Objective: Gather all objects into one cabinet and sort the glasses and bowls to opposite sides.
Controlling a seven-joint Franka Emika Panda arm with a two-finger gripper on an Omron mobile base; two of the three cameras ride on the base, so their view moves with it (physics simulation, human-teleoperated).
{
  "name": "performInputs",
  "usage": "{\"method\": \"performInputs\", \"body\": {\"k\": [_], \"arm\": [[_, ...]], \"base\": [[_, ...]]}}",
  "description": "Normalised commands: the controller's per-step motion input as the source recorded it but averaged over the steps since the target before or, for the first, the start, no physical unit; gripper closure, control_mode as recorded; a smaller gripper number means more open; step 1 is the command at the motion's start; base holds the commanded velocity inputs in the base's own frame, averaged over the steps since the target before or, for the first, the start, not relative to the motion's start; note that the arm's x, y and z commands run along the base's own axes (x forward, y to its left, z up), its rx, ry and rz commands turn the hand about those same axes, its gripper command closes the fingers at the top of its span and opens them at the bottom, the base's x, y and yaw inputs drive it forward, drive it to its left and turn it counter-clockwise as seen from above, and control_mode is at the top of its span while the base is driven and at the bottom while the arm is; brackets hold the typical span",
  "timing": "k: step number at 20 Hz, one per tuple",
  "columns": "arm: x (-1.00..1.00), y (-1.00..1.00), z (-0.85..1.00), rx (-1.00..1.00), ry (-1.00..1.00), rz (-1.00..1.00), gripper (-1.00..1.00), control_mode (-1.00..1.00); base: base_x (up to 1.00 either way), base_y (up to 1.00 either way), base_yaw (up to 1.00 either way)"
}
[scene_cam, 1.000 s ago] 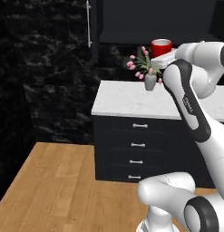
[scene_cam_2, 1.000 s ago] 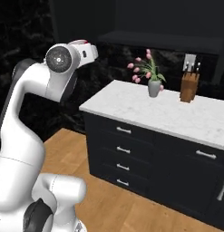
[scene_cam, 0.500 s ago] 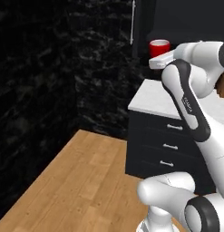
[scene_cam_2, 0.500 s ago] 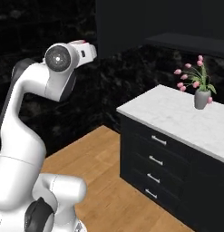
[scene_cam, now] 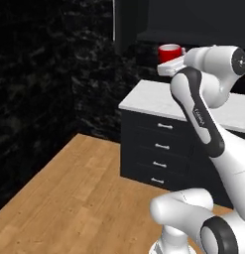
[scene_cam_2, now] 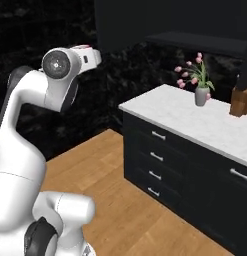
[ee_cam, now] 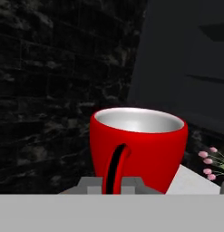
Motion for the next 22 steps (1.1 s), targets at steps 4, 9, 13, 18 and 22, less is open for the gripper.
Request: {"method": "performInputs", "body": {"k": [4,9,13,18,22], "arm": [[0.00,0.00,0.00,0.00,0.00,0.00,1.00,1.00],[0.00,0.00,0.00,0.00,0.00,0.00,1.00,1.00],[0.00,0.00,0.00,0.00,0.00,0.00,1.00,1.00],[0.00,0.00,0.00,0.00,0.00,0.00,1.00,1.00],[0.00,0.00,0.00,0.00,0.00,0.00,1.00,1.00]], "base": [[-0.13,0.11,0.42],[0.00,0.20,0.70],[0.00,0.04,0.71],[0.00,0.00,0.68],[0.00,0.00,0.68]]}}
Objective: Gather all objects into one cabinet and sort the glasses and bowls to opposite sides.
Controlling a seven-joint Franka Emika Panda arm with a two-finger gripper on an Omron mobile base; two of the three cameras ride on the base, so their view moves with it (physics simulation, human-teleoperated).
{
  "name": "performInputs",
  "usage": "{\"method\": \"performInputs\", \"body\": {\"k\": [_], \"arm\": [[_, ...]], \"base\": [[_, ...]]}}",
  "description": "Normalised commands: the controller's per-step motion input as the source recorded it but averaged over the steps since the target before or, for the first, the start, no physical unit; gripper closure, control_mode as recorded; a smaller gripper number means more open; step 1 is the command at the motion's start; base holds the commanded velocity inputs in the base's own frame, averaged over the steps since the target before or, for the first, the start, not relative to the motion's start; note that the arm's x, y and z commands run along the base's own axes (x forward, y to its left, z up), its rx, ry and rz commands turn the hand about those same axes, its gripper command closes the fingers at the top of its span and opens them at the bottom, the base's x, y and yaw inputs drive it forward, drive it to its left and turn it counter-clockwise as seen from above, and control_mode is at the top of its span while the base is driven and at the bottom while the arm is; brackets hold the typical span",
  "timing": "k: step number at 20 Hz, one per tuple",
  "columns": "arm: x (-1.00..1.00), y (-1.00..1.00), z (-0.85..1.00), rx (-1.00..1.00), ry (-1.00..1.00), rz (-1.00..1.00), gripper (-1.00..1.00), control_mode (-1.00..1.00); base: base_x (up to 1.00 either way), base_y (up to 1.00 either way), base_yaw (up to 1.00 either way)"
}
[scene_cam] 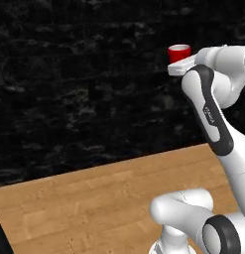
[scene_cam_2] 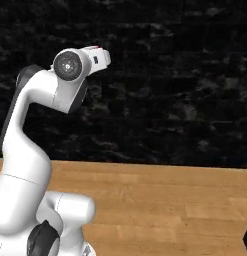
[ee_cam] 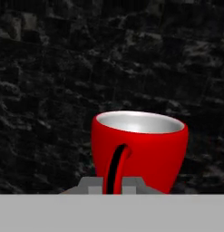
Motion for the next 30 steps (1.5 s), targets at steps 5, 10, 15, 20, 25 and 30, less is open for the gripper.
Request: {"method": "performInputs", "body": {"k": [5,10,15,20,25,30], "arm": [[0.00,0.00,0.00,0.00,0.00,0.00,1.00,1.00],[0.00,0.00,0.00,0.00,0.00,0.00,1.00,1.00],[0.00,0.00,0.00,0.00,0.00,0.00,1.00,1.00],[0.00,0.00,0.00,0.00,0.00,0.00,1.00,1.00],[0.00,0.00,0.00,0.00,0.00,0.00,1.00,1.00],[0.00,0.00,0.00,0.00,0.00,0.00,1.00,1.00]], "base": [[0.00,0.00,0.67],[0.00,-0.01,0.56],[0.00,0.00,0.55],[0.00,0.00,0.63],[0.00,0.00,0.70],[0.00,0.00,0.69]]}}
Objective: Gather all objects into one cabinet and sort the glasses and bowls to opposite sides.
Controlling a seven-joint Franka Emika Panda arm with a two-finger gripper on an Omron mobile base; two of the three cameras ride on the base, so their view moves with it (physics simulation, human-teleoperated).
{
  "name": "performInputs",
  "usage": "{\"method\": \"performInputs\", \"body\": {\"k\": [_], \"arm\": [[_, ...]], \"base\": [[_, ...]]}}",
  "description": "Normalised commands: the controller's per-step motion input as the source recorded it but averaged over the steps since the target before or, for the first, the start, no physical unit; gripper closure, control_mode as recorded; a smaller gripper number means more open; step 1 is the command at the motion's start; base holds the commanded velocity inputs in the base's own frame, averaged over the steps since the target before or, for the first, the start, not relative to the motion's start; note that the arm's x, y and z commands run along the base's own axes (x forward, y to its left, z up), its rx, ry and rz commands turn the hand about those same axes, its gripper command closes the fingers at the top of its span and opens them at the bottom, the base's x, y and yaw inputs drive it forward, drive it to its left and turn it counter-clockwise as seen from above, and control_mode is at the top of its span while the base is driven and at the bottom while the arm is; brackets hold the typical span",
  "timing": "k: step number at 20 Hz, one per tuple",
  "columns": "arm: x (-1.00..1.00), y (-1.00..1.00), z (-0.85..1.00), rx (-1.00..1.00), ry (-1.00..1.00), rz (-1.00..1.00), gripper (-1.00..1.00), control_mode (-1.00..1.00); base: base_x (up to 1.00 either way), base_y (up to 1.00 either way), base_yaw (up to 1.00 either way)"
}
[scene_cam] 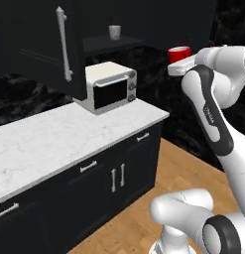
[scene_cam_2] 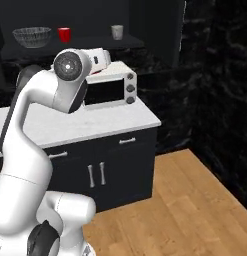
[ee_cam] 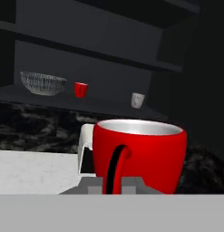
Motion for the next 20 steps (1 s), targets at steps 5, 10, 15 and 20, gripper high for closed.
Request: {"method": "performInputs", "body": {"k": [5,10,15,20], "arm": [[0.00,0.00,0.00,0.00,0.00,0.00,1.00,1.00],[0.00,0.00,0.00,0.00,0.00,0.00,1.00,1.00],[0.00,0.00,0.00,0.00,0.00,0.00,1.00,1.00],[0.00,0.00,0.00,0.00,0.00,0.00,1.00,1.00]], "base": [[0.03,0.00,0.62],[0.32,-0.21,0.31],[0.30,-0.82,0.30],[0.43,-0.65,0.30]]}}
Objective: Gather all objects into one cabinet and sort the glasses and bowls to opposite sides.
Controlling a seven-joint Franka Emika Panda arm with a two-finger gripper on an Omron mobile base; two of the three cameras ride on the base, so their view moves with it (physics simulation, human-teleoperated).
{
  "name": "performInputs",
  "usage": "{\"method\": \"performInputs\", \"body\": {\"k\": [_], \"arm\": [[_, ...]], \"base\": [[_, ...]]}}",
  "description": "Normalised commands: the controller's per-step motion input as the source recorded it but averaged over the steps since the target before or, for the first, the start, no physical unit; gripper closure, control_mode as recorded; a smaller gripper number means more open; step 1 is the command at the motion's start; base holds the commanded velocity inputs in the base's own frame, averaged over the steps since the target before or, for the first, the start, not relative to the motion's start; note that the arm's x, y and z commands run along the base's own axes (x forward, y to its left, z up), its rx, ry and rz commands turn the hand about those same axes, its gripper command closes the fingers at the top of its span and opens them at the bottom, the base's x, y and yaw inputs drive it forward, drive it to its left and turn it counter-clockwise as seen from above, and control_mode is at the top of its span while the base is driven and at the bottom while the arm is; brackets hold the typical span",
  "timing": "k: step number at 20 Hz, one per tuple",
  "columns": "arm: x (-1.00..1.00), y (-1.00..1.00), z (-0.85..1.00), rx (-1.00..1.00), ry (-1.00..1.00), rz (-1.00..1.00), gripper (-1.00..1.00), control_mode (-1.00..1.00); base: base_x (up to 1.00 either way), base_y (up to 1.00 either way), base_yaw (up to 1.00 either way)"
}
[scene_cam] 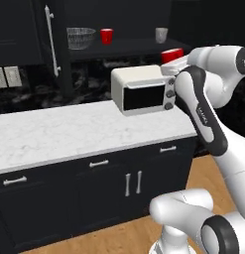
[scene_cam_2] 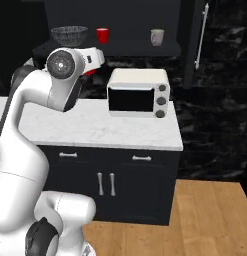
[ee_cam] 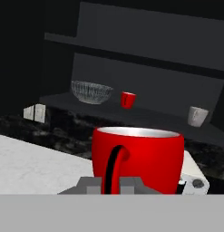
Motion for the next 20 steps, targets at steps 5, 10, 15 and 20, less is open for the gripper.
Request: {"method": "performInputs", "body": {"k": [5,10,15,20], "arm": [[0.00,0.00,0.00,0.00,0.00,0.00,1.00,1.00],[0.00,0.00,0.00,0.00,0.00,0.00,1.00,1.00],[0.00,0.00,0.00,0.00,0.00,0.00,1.00,1.00],[0.00,0.00,0.00,0.00,0.00,0.00,1.00,1.00]], "base": [[0.52,-0.04,0.08],[0.87,-0.04,0.00],[0.65,-0.41,0.00],[0.43,-0.56,0.00]]}}
